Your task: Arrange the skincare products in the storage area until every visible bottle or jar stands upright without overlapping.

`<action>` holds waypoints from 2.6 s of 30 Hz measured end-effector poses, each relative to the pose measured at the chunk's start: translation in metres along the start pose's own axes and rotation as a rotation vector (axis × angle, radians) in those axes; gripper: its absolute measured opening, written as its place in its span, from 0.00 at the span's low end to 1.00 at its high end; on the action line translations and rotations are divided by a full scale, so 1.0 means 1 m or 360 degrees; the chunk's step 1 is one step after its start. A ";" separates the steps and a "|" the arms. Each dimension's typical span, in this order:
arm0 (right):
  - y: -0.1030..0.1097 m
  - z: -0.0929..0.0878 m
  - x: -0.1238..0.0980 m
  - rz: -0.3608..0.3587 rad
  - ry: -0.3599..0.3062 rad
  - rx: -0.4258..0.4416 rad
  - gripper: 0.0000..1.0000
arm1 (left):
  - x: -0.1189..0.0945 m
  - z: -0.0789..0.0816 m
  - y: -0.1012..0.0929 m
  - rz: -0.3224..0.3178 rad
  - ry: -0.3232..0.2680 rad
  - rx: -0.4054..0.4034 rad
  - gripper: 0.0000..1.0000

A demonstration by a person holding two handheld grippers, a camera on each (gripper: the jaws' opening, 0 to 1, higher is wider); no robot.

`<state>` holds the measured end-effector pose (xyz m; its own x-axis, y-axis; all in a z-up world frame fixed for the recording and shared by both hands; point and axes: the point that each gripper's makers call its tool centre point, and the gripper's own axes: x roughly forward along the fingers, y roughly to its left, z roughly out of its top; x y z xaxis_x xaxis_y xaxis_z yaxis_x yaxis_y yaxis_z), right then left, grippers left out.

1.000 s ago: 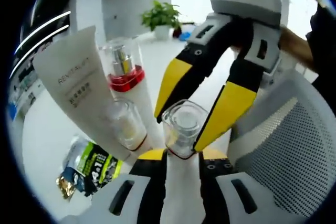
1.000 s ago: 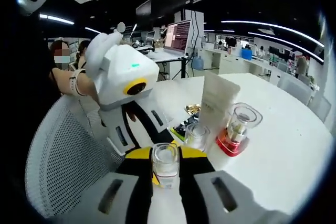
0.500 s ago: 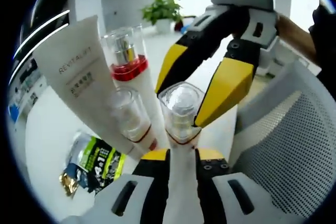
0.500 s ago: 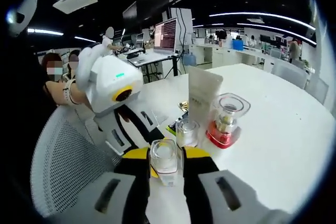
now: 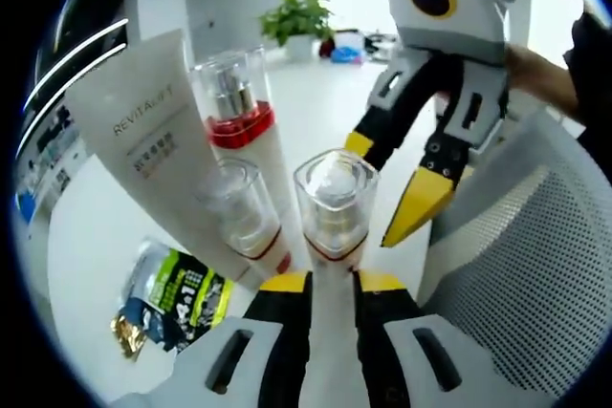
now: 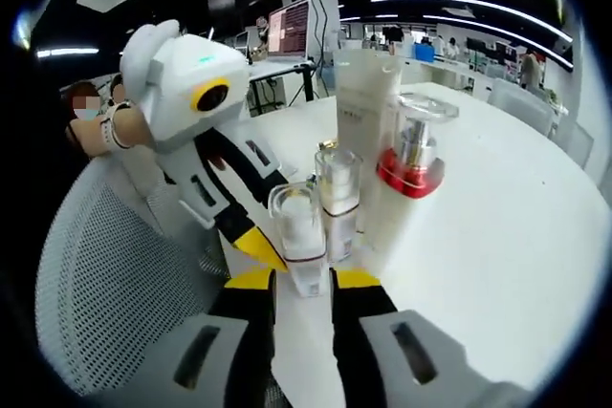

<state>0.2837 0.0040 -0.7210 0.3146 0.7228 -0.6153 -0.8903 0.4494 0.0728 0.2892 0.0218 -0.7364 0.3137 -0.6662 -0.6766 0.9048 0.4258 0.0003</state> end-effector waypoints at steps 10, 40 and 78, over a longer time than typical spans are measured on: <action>-0.001 -0.013 0.008 -0.0022 0.0085 0.0078 0.17 | 0.000 0.001 -0.002 -0.0005 -0.0005 -0.0005 0.08; -0.021 -0.014 0.012 -0.0138 0.0057 0.0220 0.10 | 0.005 0.010 0.003 0.0048 -0.0063 -0.0008 0.00; -0.029 -0.008 0.017 -0.0193 0.0064 0.0232 0.16 | -0.002 -0.006 0.038 0.0263 0.0045 -0.0064 0.02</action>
<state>0.3123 -0.0010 -0.7403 0.4009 0.6384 -0.6570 -0.7887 0.6054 0.1070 0.3209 0.0435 -0.7395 0.4482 -0.5678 -0.6905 0.8293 0.5525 0.0840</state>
